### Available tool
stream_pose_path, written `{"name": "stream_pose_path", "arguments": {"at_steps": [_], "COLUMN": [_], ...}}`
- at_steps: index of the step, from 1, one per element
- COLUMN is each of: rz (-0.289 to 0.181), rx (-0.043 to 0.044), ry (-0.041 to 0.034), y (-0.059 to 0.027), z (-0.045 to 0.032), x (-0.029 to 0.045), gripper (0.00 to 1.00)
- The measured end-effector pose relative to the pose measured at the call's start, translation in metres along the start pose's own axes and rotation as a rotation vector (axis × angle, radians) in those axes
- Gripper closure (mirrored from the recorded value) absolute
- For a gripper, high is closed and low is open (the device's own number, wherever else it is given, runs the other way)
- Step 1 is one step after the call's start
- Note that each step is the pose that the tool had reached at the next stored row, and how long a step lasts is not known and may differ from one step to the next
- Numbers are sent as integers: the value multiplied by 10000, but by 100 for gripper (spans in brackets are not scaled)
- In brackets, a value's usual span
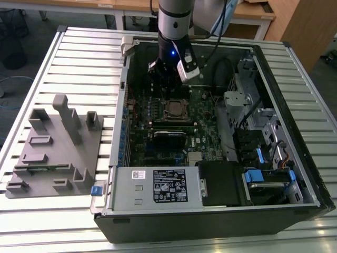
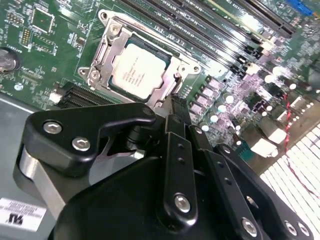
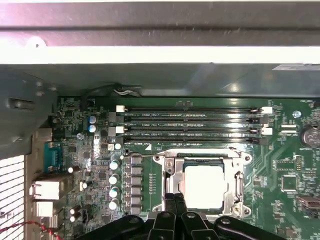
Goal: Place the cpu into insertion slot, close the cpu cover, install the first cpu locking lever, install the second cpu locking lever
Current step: 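Close the cpu cover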
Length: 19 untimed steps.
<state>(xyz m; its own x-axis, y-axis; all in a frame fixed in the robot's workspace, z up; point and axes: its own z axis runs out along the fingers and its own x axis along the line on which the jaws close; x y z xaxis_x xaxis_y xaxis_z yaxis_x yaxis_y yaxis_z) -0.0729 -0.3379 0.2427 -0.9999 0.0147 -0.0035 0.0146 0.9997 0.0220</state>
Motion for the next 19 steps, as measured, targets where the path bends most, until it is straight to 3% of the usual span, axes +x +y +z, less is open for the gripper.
{"name": "stream_pose_path", "arguments": {"at_steps": [6,11,17,19], "rz": [-1,-2,-6,-6], "rx": [-2,-10,-91,-93], "ry": [-5,-66,-269,-285], "y": [0,0,0,0], "z": [1,5,17,19], "x": [1,0,-1,-14], "gripper": [90,90,90,90]}}
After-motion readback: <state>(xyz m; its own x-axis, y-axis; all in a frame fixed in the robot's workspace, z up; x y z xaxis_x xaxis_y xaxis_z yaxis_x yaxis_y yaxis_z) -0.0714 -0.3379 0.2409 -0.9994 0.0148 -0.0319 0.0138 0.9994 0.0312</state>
